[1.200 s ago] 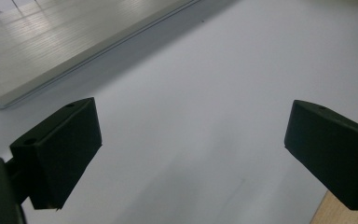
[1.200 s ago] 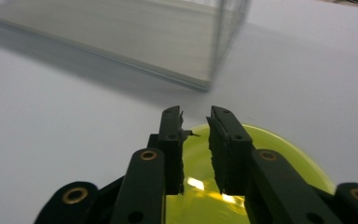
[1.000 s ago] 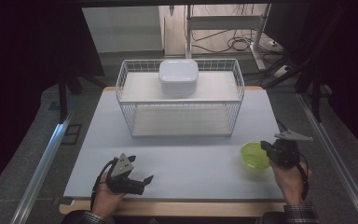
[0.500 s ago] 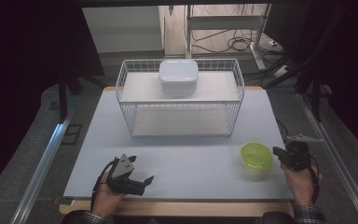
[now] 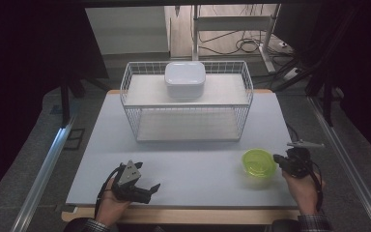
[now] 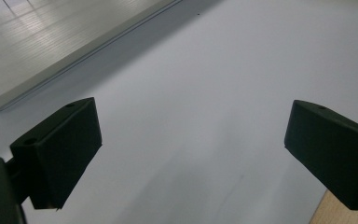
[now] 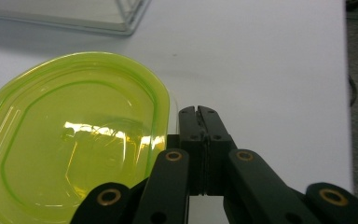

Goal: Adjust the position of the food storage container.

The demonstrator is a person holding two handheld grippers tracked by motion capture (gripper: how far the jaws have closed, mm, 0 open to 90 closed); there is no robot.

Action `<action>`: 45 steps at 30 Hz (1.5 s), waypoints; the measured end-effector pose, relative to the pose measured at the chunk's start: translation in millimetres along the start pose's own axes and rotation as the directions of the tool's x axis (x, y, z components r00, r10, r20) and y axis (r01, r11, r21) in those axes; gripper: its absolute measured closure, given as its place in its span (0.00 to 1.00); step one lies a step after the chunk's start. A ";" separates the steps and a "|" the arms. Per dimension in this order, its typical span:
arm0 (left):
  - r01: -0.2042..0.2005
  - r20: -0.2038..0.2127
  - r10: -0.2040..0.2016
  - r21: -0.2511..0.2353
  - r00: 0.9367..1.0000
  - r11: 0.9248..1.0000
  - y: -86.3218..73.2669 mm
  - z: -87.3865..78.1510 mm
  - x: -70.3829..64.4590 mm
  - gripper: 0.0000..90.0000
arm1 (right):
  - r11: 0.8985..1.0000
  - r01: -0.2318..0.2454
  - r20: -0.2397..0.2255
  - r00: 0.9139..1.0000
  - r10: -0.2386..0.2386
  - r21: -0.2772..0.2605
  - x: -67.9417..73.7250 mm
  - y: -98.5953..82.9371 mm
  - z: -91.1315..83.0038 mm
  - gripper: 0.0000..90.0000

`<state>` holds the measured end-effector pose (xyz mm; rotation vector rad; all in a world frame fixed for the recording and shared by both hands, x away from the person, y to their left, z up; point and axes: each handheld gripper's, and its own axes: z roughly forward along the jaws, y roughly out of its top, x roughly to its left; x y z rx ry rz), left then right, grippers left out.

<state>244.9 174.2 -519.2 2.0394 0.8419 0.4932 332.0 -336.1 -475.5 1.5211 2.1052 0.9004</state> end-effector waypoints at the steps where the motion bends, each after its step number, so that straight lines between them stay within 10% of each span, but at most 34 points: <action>1: 0.001 0.001 -0.001 0.000 1.000 1.000 0.0 0.0 -0.1 0.04 | 1.000 0.008 -0.006 1.000 -0.008 0.003 3.0 0.4 0.7 0.99; 13: 0.004 0.007 -0.004 0.000 1.000 1.000 0.3 0.5 -1.3 0.04 | 0.998 0.067 -0.086 0.994 -0.065 0.022 37.7 1.7 6.6 0.98; 26: 0.005 0.011 -0.005 0.003 1.000 1.000 0.7 1.0 -2.2 0.04 | 0.995 0.071 -0.083 0.994 -0.066 0.069 37.9 -21.3 -6.3 0.99; 45: 0.004 0.020 -0.004 0.008 1.000 1.000 0.9 3.2 -3.7 0.04 | 0.985 0.146 -0.199 0.972 -0.126 0.092 76.0 -24.9 9.9 0.99</action>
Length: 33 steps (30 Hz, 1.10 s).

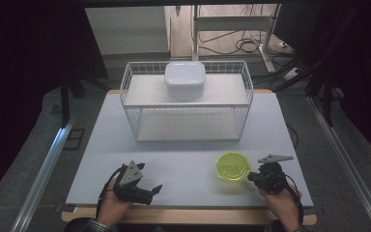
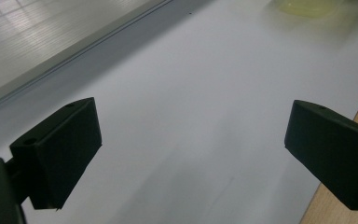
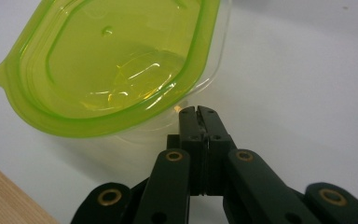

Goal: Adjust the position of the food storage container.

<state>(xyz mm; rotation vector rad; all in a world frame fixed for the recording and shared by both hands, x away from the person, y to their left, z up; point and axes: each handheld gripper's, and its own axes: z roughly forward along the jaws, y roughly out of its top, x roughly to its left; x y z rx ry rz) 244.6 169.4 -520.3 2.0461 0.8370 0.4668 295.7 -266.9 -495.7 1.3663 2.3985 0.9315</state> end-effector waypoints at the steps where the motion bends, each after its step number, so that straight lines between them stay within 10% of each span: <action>1: 0.000 0.000 0.000 0.001 1.000 1.000 0.0 0.1 0.0 0.04 | 1.000 0.006 -0.003 1.000 -0.006 -0.003 1.6 1.4 1.6 0.99; 33: -0.002 0.009 0.002 0.017 1.000 1.000 -0.7 3.2 -0.9 0.04 | 0.994 0.106 -0.180 0.978 -0.103 0.004 48.3 47.5 64.2 0.99</action>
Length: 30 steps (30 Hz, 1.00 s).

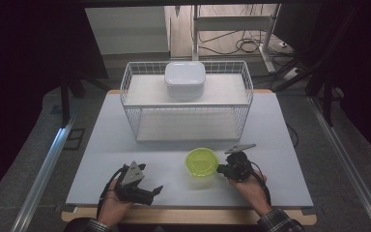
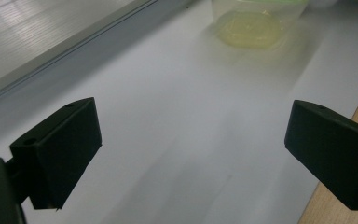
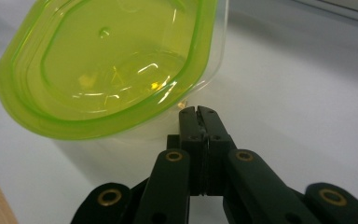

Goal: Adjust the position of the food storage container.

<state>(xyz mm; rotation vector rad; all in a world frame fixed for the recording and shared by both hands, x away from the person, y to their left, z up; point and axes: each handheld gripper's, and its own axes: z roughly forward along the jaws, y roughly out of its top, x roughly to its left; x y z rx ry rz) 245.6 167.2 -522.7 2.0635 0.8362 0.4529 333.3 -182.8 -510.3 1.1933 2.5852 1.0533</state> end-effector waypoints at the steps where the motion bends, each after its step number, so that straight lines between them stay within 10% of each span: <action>1: 0.000 0.001 0.000 0.000 1.000 1.000 0.0 0.1 0.0 0.04 | 1.000 0.003 -0.008 1.000 -0.003 0.001 2.2 1.4 2.2 0.99; 16: -0.001 0.006 0.001 0.005 1.000 1.000 -0.3 0.4 0.0 0.04 | 0.999 0.049 -0.049 0.998 -0.049 0.006 22.3 24.5 31.0 0.99; 30: -0.001 0.003 0.001 0.007 1.000 1.000 -0.9 -1.1 1.9 0.04 | 0.992 0.126 0.067 0.990 -0.124 -0.015 15.5 20.9 10.6 0.76</action>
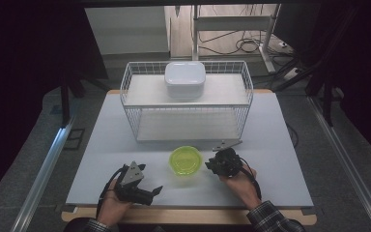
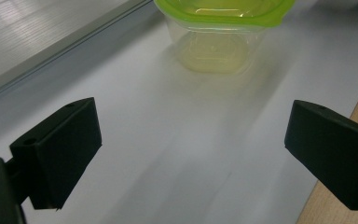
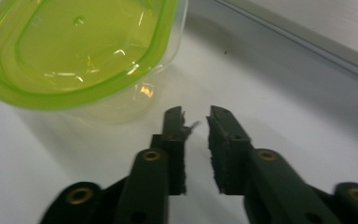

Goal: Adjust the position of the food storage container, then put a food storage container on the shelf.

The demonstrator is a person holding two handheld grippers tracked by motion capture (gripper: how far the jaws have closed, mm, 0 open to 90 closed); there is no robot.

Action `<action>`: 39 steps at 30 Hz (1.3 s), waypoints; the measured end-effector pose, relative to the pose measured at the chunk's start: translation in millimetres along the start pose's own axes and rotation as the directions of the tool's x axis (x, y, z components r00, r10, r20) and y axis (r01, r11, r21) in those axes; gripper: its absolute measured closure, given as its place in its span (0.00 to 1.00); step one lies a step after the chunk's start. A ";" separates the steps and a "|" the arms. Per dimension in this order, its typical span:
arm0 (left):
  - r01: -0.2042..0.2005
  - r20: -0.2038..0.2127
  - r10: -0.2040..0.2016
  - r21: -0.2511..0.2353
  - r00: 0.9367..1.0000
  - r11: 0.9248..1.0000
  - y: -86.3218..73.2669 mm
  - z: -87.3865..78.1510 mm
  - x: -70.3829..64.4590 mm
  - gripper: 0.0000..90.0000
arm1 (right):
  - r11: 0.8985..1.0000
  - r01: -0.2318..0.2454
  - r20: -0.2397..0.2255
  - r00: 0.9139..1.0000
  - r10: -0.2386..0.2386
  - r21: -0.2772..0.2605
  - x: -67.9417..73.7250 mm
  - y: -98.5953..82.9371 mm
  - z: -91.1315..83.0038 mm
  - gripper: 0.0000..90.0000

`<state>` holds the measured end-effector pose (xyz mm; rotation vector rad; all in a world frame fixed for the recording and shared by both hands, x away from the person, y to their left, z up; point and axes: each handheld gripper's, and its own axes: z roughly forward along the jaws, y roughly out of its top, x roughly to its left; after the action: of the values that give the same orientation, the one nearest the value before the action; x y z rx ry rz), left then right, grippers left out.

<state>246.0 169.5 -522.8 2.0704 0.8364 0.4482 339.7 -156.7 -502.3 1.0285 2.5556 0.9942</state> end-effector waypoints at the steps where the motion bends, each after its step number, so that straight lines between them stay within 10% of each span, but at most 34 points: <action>1: 0.003 -0.001 -0.003 -0.001 1.000 1.000 -0.3 -0.3 0.6 0.04 | 1.000 0.003 0.007 1.000 -0.003 0.000 -0.6 -0.8 -2.2 0.72; 15: -0.001 -0.009 0.001 0.024 1.000 1.000 -2.1 1.4 1.7 0.04 | 0.996 -0.011 -0.006 1.000 0.011 -0.086 -17.7 -15.3 -14.8 0.18; 35: -0.004 -0.007 0.004 0.028 1.000 1.000 -2.5 2.6 1.2 0.04 | 0.994 0.012 0.006 1.000 -0.012 -0.112 -18.1 -11.6 -17.1 0.04; 39: -0.010 -0.008 0.010 0.033 1.000 0.999 -2.2 2.5 1.0 0.04 | 0.990 -0.027 -0.051 0.999 0.021 -0.135 -18.9 -7.1 -22.9 0.02</action>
<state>247.2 169.7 -526.0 2.1048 0.8433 0.4511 340.2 -184.9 -490.8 1.0122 2.4794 1.1953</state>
